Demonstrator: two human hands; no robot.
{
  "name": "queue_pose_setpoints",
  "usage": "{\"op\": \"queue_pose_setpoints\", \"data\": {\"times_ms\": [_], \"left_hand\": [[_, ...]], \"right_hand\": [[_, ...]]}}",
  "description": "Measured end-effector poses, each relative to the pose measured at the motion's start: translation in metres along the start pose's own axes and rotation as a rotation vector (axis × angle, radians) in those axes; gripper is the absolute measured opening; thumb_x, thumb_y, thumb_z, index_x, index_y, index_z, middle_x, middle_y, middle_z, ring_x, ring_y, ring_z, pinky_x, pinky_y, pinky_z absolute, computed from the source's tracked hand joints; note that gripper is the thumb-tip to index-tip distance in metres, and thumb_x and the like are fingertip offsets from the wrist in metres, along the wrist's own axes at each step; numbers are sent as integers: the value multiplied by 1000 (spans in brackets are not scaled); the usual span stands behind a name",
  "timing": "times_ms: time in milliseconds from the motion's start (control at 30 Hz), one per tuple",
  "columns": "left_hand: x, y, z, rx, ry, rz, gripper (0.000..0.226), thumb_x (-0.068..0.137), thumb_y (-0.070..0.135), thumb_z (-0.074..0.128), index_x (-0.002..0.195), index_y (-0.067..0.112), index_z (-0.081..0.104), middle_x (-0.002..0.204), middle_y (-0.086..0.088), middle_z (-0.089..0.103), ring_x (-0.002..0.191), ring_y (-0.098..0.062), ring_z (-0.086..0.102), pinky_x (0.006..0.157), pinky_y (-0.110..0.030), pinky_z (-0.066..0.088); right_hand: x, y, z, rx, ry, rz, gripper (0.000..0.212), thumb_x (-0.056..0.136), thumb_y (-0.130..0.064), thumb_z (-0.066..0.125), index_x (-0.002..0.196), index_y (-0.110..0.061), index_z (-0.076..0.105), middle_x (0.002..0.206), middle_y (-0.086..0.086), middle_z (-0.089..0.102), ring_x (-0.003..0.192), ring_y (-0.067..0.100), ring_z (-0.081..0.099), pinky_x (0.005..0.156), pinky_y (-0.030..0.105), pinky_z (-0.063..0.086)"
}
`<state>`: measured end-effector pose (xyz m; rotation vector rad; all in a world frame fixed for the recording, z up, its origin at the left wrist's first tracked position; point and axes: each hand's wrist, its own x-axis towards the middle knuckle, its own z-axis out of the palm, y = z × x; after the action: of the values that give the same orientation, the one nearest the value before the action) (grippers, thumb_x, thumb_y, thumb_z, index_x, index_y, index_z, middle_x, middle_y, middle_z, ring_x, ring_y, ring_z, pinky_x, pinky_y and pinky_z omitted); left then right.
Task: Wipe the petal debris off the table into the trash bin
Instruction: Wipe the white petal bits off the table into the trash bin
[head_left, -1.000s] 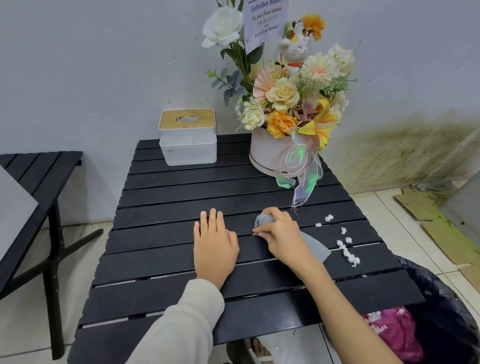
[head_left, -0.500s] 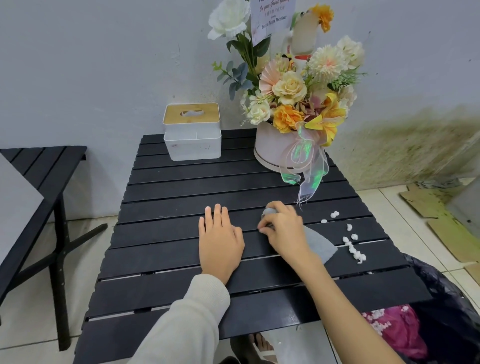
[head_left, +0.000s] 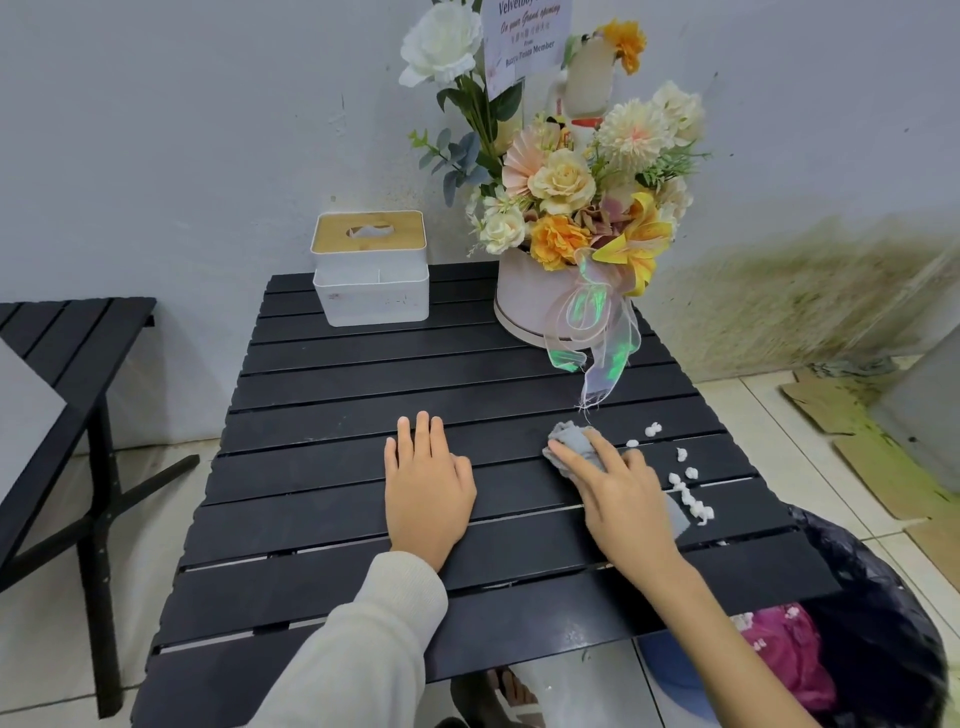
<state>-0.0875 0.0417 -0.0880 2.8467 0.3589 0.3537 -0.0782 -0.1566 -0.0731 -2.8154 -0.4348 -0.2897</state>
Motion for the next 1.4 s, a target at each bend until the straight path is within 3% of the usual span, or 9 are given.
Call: {"op": "queue_pose_setpoints", "data": {"times_ms": [133, 333, 533, 767, 933, 1100, 1200, 1300, 1400], "left_hand": [[2, -2, 1, 39, -22, 17, 58, 84, 25, 21, 124, -2, 54, 129, -19, 56, 124, -38, 47, 101, -49, 40], [5, -5, 5, 29, -34, 51, 60, 88, 25, 16, 134, -4, 42, 139, -22, 45, 133, -38, 36, 108, -47, 30], [3, -6, 6, 34, -43, 73, 66, 88, 40, 12, 140, 7, 38, 147, -13, 37, 139, -34, 25, 113, -44, 19], [3, -3, 0, 89, -83, 130, 69, 87, 43, 14, 135, 3, 45, 141, -12, 46, 138, -33, 27, 114, -47, 17], [-1, 15, -5, 103, -67, 126, 58, 87, 29, 23, 119, -6, 57, 123, -22, 60, 126, -41, 44, 105, -53, 31], [-17, 79, -3, -321, -53, 94, 42, 96, 8, 32, 137, -3, 37, 145, -17, 37, 140, -33, 21, 114, -43, 20], [-23, 92, 11, -415, -65, 110, 43, 98, 8, 32, 141, 3, 33, 150, -10, 32, 143, -22, 15, 116, -35, 16], [-24, 91, 23, -187, -96, 208, 45, 94, 18, 29, 133, 2, 46, 140, -13, 47, 136, -29, 34, 110, -43, 28], [-22, 95, 25, -34, -145, 359, 53, 86, 27, 29, 120, 2, 60, 126, -13, 60, 123, -30, 51, 104, -42, 36]], "right_hand": [[35, -48, -12, 365, 162, 68, 39, 93, -37, 42, 132, -36, 49, 123, 7, 56, 94, 31, 53, 81, 41, 48], [52, -88, 41, -10, -91, -29, 42, 87, -45, 34, 124, -41, 54, 135, 7, 55, 104, 32, 64, 85, 42, 52], [58, -63, 41, 86, -99, 35, 64, 94, -6, 38, 146, -35, 15, 158, 10, -1, 145, 33, 6, 117, 39, 9], [32, 20, 0, 68, -58, 302, 77, 84, 12, 38, 146, -30, 22, 158, 12, 2, 144, 36, 6, 118, 39, 11], [11, 24, -36, 164, 130, 376, 71, 86, 13, 36, 144, -27, 29, 159, 5, 7, 145, 32, 11, 98, 47, 42], [-7, -13, -11, 120, 27, 281, 49, 83, -11, 54, 130, -29, 53, 142, 15, 45, 120, 42, 52, 75, 41, 54], [-11, -10, 0, 41, -103, 283, 45, 80, -32, 43, 122, -40, 56, 132, 6, 57, 106, 29, 63, 76, 36, 53], [8, -2, -5, 29, -112, 339, 49, 71, -34, 41, 115, -39, 62, 126, 4, 62, 100, 24, 65, 87, 44, 49], [16, 10, -10, 36, -84, 337, 58, 77, -21, 53, 133, -36, 46, 148, 10, 38, 131, 31, 44, 111, 51, 9]]}}
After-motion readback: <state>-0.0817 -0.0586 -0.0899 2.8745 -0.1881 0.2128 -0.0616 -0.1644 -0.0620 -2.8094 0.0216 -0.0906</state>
